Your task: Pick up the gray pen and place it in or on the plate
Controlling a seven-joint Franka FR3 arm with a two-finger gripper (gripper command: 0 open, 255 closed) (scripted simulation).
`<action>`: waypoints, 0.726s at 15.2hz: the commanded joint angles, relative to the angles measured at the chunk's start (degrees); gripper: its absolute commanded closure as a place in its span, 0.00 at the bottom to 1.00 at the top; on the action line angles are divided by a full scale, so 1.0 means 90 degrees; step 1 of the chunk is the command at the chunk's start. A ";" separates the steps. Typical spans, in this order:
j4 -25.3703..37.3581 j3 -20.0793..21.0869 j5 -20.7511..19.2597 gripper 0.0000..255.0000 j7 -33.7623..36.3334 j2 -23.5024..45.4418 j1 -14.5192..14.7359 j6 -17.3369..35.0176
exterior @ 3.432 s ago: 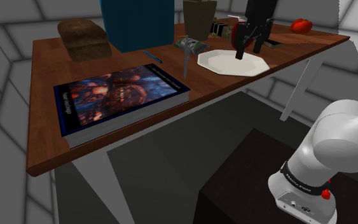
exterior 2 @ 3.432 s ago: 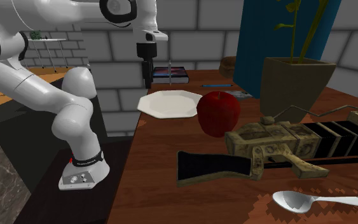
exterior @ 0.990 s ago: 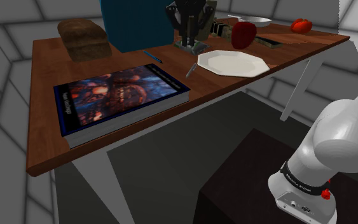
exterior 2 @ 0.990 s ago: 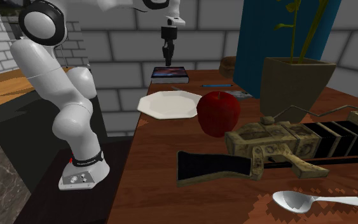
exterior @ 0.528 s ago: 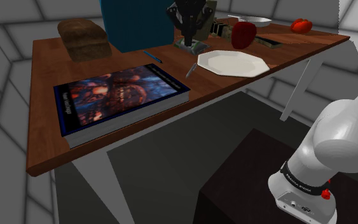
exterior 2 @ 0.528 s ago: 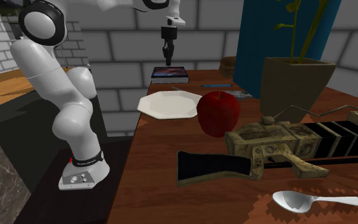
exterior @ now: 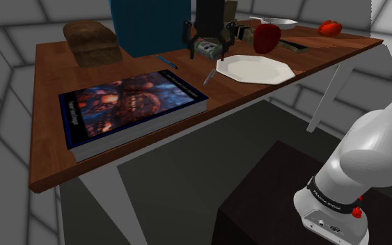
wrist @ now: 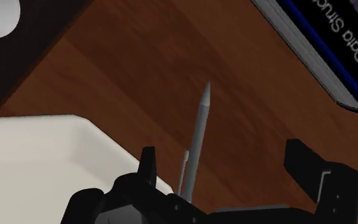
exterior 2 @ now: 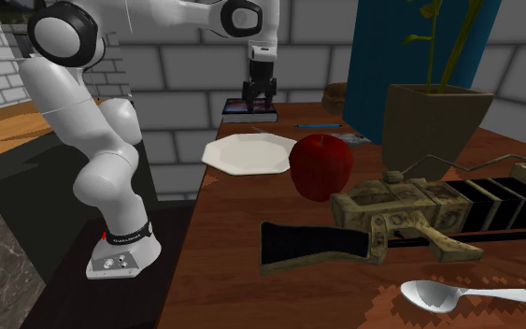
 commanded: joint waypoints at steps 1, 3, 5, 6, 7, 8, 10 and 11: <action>-0.0383 -0.0043 0.0011 0.00 0.0815 -0.0066 -0.0185 0.0315; -0.0579 -0.0046 0.0019 0.00 0.1018 -0.0091 -0.0236 0.0484; -0.0768 -0.0036 0.0028 0.00 0.1012 -0.0110 -0.0229 0.0655; -0.0861 -0.0031 0.0032 0.00 0.1009 -0.0118 -0.0226 0.0740; -0.0952 -0.0025 0.0037 0.00 0.1007 -0.0125 -0.0222 0.0825; -0.1042 -0.0020 0.0041 0.00 0.1004 -0.0130 -0.0218 0.0910; -0.1183 -0.0011 0.0048 0.00 0.1001 -0.0136 -0.0213 0.1045; -0.1181 -0.0011 0.0048 0.00 0.1001 -0.0135 -0.0213 0.1045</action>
